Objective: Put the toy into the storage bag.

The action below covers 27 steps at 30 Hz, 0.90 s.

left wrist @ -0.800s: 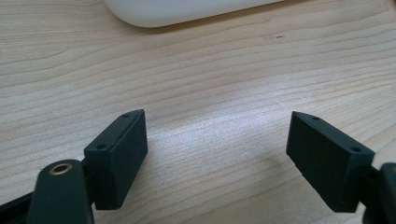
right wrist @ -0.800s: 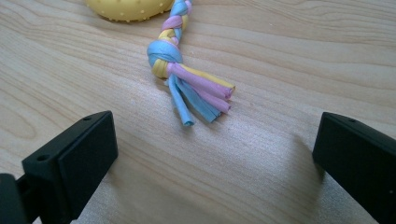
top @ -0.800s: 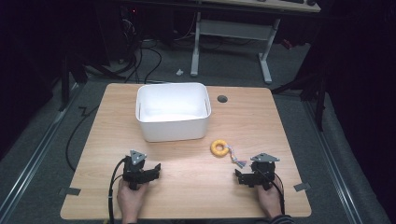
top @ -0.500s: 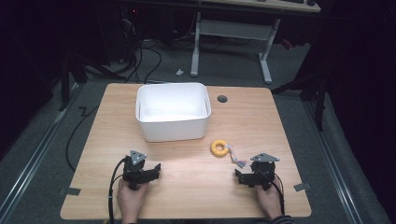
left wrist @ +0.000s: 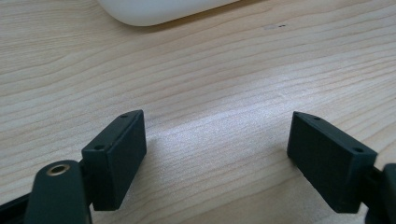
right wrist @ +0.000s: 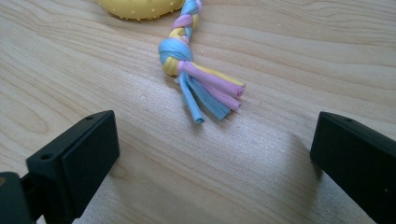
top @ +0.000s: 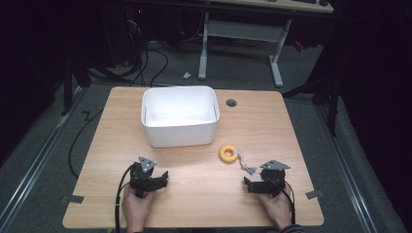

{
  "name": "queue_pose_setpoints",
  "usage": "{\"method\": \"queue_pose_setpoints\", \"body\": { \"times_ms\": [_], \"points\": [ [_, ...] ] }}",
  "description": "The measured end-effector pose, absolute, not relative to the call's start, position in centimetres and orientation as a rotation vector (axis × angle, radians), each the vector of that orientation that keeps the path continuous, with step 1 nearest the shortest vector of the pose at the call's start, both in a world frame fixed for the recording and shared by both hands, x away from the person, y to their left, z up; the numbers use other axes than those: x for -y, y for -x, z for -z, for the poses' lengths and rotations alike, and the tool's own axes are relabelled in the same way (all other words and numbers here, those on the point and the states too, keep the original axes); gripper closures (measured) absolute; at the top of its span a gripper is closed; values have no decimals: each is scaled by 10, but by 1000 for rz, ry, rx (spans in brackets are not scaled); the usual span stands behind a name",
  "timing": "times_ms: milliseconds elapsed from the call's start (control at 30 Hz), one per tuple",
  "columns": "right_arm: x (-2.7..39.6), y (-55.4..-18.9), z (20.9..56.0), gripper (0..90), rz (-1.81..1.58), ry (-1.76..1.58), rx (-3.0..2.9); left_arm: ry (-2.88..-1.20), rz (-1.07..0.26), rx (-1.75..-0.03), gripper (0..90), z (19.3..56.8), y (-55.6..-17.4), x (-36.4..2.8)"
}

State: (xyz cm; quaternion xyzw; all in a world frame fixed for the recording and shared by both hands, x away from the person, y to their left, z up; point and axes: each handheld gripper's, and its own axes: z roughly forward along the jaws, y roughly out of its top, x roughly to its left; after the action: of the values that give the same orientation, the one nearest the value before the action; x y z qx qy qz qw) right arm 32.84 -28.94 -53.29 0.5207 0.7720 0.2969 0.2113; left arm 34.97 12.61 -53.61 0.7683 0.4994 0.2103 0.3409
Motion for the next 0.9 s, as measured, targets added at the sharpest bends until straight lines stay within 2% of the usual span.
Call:
{"method": "queue_pose_setpoints", "body": {
  "times_ms": [100,267,900],
  "points": [
    [290,-328,532,41,-824,-1445,-2151,-1997,-549,-1299,200,536,-350,-126],
    [291,-326,530,149,-844,-1429,-2149,-1998,-549,-1300,200,536,-350,-126],
    [302,-308,510,313,-963,-1376,-2110,-1997,-549,-1299,200,536,-350,-126]
  ]
}}
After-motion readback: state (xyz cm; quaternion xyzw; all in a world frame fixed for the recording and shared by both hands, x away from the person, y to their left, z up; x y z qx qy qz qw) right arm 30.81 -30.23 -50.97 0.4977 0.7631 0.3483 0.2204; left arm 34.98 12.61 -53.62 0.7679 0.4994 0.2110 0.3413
